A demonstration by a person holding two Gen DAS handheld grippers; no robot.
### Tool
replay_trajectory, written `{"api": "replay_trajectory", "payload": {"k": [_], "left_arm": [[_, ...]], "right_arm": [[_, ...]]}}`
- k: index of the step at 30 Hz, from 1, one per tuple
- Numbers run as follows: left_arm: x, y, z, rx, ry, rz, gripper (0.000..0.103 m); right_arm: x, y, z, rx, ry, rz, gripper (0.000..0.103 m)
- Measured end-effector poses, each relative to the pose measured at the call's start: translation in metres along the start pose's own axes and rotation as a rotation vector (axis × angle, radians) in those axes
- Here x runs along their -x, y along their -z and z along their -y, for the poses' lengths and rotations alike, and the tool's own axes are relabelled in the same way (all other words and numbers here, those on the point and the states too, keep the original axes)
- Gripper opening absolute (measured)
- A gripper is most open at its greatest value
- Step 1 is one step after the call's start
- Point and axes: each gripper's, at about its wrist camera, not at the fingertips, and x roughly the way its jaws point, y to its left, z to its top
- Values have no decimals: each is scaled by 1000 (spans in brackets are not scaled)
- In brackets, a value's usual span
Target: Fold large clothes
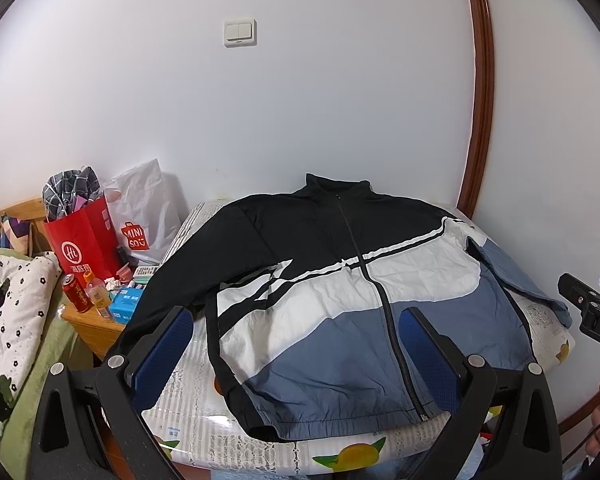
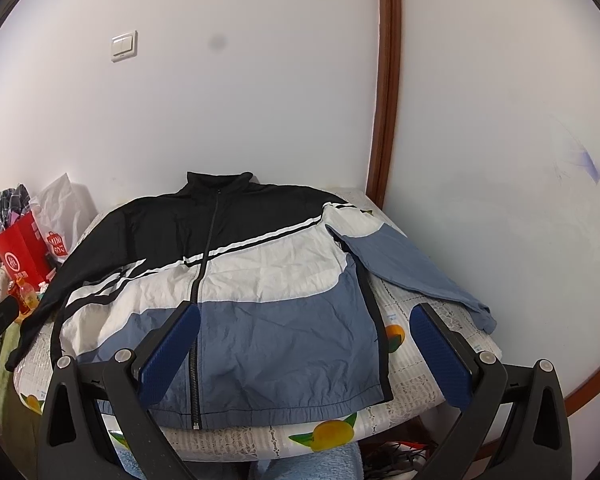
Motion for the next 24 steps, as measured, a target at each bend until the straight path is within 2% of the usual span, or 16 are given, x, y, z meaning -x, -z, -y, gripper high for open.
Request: {"api": "replay_trajectory", "payload": {"k": [24], "left_arm": [[4,-3,0,-4,-18,14,103]], "right_arm": [[-1,1,-2,-5,1,-1,103]]}}
